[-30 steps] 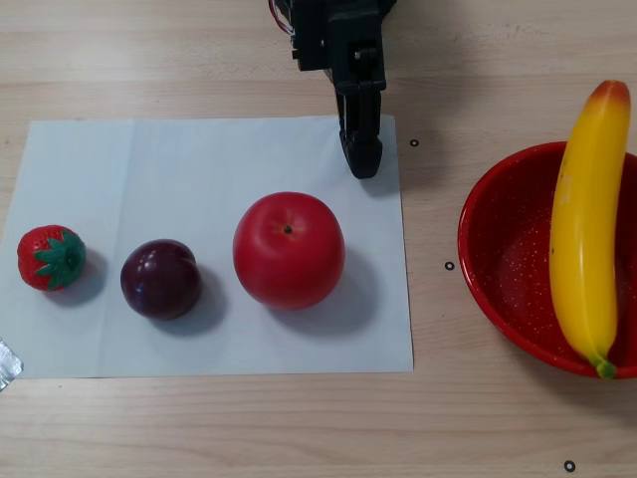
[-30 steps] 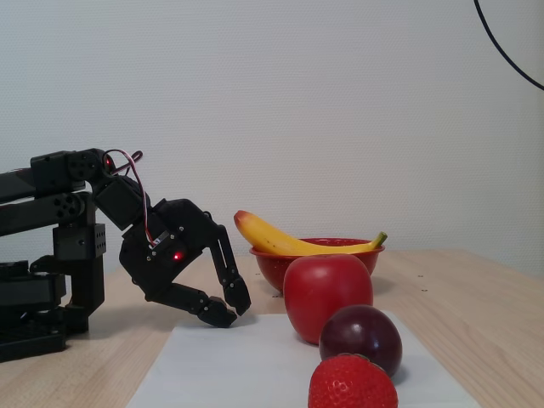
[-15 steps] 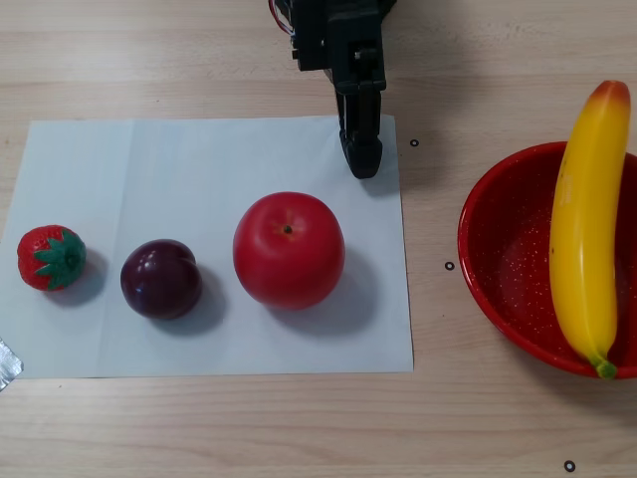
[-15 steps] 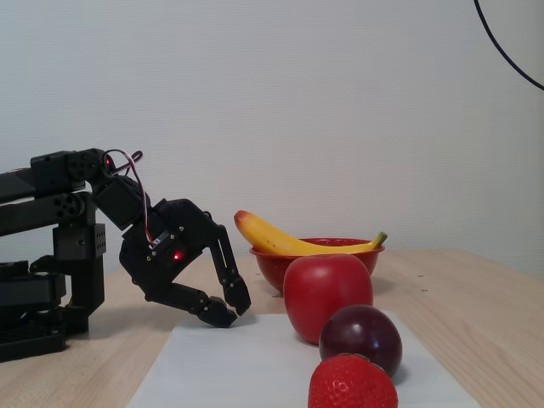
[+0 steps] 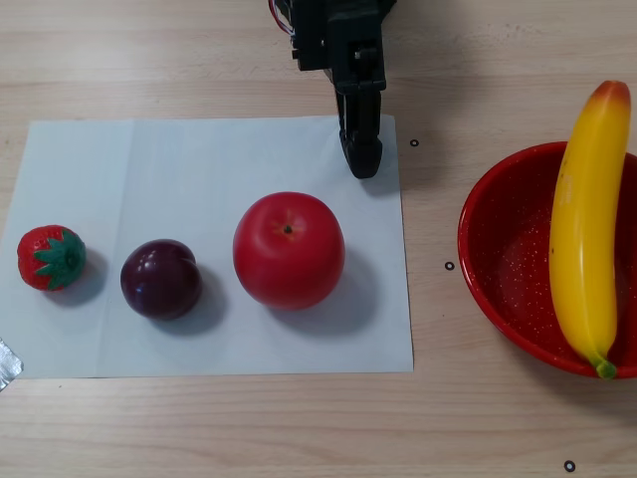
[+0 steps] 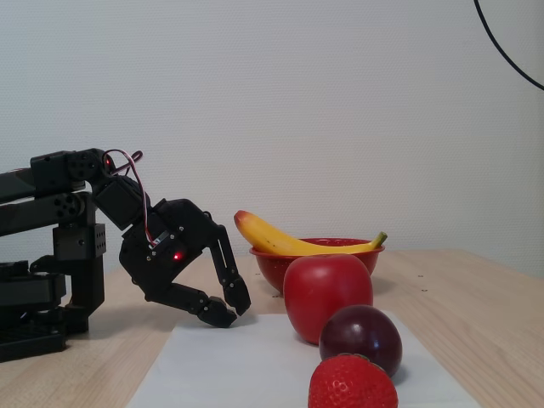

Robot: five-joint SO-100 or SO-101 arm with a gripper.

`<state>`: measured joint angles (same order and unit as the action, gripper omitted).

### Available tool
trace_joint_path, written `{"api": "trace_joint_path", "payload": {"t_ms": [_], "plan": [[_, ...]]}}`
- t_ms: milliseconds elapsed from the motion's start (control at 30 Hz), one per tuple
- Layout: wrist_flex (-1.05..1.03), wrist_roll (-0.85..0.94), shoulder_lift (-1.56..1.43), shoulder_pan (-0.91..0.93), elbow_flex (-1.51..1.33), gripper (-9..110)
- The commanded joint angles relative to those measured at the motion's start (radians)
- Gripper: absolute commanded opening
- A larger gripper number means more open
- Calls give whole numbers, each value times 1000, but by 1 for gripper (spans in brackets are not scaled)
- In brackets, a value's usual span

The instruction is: Grasp the banana and put it in the red bowl.

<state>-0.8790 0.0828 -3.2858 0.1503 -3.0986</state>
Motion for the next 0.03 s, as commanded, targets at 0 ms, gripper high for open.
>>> {"api": "trace_joint_path", "payload": {"t_ms": [0], "plan": [[-12,3,11,-17,-5,0]]}}
